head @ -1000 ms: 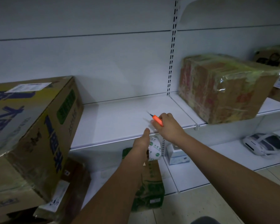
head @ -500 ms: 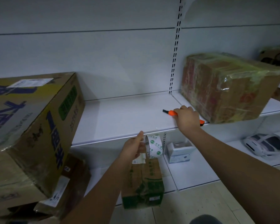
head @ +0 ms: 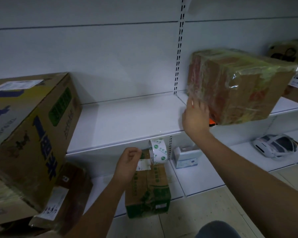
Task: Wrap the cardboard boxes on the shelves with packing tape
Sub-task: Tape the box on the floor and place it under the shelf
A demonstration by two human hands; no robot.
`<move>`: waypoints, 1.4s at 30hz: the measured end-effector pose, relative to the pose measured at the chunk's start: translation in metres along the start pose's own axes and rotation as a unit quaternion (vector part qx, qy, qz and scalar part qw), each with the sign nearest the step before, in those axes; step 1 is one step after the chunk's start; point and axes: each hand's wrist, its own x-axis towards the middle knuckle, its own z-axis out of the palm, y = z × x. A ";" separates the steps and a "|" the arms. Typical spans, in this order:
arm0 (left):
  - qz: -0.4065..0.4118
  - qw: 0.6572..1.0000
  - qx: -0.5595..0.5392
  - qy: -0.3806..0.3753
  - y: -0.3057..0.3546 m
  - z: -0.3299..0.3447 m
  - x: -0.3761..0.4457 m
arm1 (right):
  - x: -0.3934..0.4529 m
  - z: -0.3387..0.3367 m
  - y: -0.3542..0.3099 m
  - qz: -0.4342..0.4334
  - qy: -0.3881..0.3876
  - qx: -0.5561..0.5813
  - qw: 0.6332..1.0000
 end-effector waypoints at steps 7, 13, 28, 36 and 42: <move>-0.049 0.978 0.187 0.076 -0.101 -0.035 -0.011 | -0.161 0.014 0.017 0.290 -0.065 0.243 0.923; -0.239 0.956 0.169 0.012 -0.194 -0.023 0.036 | -0.205 0.159 -0.012 0.253 -0.509 0.192 0.800; -0.288 0.956 0.047 -0.039 -0.226 0.001 0.058 | -0.227 0.218 -0.033 0.334 -0.475 0.320 0.749; -0.206 0.978 0.011 -0.020 -0.115 -0.052 -0.099 | -0.267 0.035 -0.038 0.388 -0.396 0.491 0.673; -0.112 0.992 -0.043 0.036 -0.047 -0.092 -0.225 | -0.301 -0.077 -0.044 0.388 -0.403 0.549 0.621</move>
